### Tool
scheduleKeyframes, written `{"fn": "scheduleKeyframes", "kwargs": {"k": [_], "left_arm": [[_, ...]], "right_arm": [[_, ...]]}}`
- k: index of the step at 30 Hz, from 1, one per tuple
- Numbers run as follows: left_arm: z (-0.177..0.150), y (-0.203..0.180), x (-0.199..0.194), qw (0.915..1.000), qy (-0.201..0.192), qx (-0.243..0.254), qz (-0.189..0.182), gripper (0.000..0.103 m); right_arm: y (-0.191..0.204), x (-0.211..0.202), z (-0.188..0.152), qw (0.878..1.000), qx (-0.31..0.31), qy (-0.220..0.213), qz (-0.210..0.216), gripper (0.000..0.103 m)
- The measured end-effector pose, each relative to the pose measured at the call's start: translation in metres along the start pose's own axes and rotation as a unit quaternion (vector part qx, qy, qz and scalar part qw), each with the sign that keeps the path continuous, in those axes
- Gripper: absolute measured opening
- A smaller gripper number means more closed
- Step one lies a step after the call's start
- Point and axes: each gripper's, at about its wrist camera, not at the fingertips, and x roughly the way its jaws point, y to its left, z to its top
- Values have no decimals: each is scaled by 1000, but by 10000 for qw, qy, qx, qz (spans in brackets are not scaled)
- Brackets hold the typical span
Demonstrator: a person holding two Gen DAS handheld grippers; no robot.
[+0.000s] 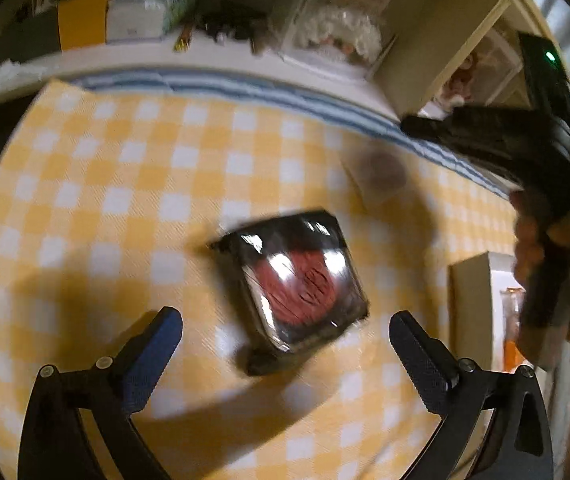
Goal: Organize snacks
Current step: 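Grasp the dark red-lid cake with the left tool while the right grasps the purple-ring pack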
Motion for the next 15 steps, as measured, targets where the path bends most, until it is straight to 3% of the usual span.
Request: {"fn": "scheduleKeyframes", "kwargs": {"k": [7, 10, 15], "left_arm": [[5, -20, 15, 9999, 6, 100, 40, 103], [7, -34, 28, 9991, -38, 333, 244, 103], [9, -53, 42, 9958, -112, 593, 683, 102]], "right_arm": [[12, 33, 7, 9995, -243, 214, 32, 5], [12, 45, 1, 9972, -402, 557, -294, 5], [-9, 34, -16, 9952, -241, 854, -402, 5]]}}
